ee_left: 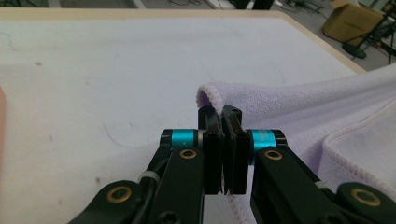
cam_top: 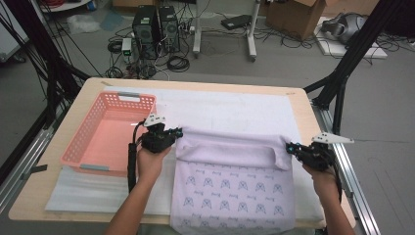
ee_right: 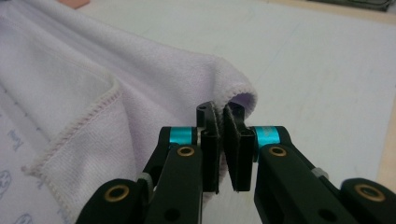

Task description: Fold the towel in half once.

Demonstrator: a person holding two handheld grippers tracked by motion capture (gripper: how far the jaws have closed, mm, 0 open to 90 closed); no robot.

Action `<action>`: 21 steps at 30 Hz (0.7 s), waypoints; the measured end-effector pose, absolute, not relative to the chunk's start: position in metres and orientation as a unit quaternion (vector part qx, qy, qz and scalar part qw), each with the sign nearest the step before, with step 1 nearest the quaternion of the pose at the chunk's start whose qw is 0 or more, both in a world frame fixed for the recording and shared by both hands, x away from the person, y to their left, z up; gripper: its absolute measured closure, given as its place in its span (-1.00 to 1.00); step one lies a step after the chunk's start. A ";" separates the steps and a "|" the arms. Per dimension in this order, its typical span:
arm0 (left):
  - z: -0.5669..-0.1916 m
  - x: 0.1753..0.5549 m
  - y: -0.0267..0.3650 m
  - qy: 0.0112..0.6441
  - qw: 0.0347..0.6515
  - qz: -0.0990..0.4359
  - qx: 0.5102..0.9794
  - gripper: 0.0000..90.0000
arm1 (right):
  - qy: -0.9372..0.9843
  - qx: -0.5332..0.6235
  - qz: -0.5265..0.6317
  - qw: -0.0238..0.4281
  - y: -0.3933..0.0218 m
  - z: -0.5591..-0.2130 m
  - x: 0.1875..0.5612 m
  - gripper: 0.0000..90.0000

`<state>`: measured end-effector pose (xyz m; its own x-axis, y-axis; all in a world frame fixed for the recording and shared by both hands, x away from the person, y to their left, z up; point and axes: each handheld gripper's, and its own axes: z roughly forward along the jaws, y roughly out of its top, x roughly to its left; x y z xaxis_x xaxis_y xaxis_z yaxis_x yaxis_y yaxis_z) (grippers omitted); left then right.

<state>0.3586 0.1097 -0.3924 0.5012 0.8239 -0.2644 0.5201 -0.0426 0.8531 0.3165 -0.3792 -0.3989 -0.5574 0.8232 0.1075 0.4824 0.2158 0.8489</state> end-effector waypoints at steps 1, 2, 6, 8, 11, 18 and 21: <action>-0.392 0.364 0.109 0.477 0.498 0.156 0.707 0.94 | 0.758 0.431 0.450 0.194 -0.378 -0.397 0.323 0.90; -0.391 0.370 0.109 0.479 0.496 0.159 0.707 0.94 | 0.759 0.431 0.447 0.196 -0.377 -0.395 0.329 0.90; -0.389 0.387 0.110 0.490 0.501 0.161 0.695 0.94 | 0.761 0.434 0.436 0.208 -0.372 -0.390 0.351 0.90; -0.391 0.393 0.109 0.497 0.498 0.162 0.692 0.94 | 0.757 0.439 0.436 0.209 -0.372 -0.389 0.360 0.90; -0.397 0.398 0.108 0.504 0.490 0.164 0.693 0.94 | 0.750 0.452 0.435 0.211 -0.370 -0.389 0.373 0.90; -0.412 0.397 0.108 0.512 0.484 0.135 0.696 0.39 | 0.745 0.487 0.419 0.180 -0.361 -0.403 0.390 0.49; -0.419 0.389 0.108 0.500 0.493 0.124 0.701 0.28 | 0.744 0.496 0.415 0.166 -0.363 -0.404 0.387 0.29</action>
